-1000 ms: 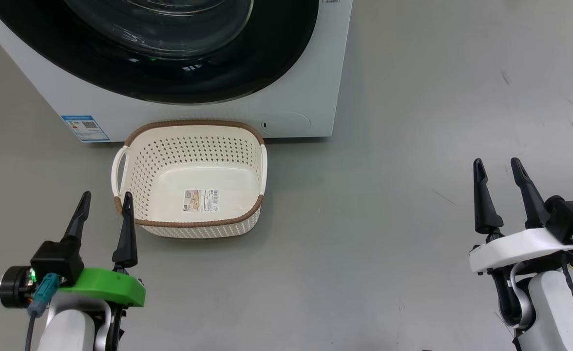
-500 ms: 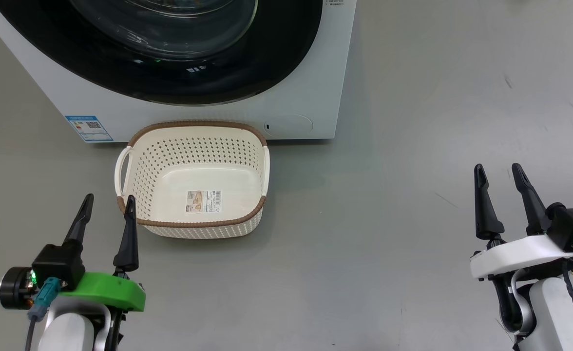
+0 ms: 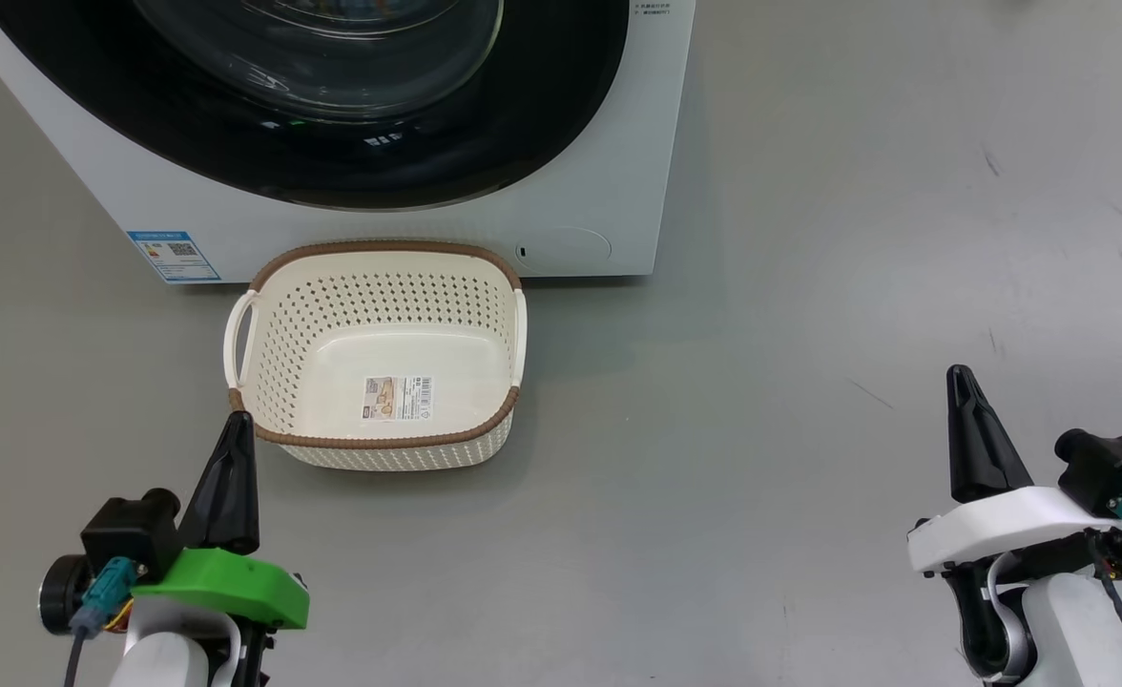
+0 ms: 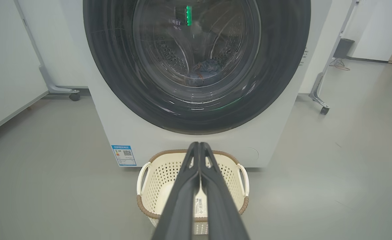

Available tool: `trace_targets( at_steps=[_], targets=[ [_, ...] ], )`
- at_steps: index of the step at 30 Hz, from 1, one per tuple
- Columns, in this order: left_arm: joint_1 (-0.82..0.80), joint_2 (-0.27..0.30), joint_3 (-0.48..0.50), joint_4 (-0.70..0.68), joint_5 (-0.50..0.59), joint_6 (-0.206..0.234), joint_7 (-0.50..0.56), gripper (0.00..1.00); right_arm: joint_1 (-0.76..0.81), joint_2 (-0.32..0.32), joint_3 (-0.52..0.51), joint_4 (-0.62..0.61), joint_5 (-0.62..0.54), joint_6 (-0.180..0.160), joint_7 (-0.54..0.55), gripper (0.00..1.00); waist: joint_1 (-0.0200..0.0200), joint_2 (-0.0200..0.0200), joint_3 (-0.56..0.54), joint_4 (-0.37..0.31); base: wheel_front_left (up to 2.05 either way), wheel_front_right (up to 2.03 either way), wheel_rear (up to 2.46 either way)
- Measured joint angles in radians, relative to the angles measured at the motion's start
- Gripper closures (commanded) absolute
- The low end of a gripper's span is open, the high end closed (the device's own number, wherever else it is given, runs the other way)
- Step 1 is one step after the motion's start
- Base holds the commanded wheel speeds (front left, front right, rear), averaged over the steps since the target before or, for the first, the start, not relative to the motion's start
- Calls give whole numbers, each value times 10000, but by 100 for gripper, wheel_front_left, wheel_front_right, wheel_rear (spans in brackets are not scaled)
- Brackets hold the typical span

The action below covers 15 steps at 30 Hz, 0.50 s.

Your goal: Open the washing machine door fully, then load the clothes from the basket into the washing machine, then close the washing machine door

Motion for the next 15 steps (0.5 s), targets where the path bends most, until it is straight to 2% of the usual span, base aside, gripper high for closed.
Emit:
trace_targets(
  at_steps=[15],
  targets=[
    [6, -21, 138, -23, -2441, 2, 518, 100, -12, 150, -380, 4, 2123, 94, 539, 100, 0, 0, -103, -61, 0, 0, 0]
  ],
)
